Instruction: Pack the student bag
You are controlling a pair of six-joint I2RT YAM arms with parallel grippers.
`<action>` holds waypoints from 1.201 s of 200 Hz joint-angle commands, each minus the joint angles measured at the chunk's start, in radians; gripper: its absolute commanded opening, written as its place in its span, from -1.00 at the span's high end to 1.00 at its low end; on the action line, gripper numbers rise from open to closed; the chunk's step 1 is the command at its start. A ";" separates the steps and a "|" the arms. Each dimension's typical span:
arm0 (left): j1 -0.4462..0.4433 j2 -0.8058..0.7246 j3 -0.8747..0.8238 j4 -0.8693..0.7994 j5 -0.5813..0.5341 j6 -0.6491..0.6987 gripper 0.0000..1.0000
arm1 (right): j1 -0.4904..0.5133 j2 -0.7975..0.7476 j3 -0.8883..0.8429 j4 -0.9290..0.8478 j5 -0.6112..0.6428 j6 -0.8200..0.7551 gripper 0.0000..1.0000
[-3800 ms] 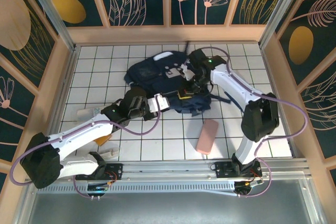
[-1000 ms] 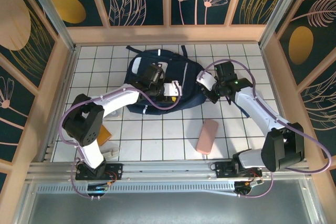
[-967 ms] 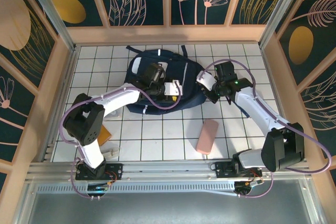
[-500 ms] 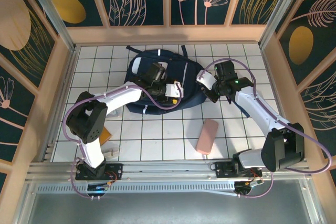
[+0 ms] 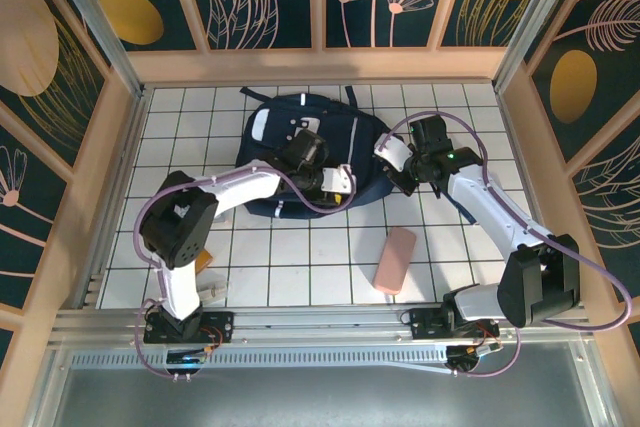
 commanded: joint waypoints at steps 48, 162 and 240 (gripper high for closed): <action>-0.018 0.058 0.112 0.058 -0.067 -0.098 1.00 | 0.011 -0.080 -0.025 0.043 -0.038 -0.023 1.00; 0.022 -0.096 -0.012 0.177 0.038 -0.306 1.00 | -0.148 -0.207 -0.191 0.145 -0.013 0.066 0.28; 0.060 -0.201 -0.104 0.259 0.154 -0.406 1.00 | -0.205 0.008 -0.199 0.217 -0.409 0.011 -0.26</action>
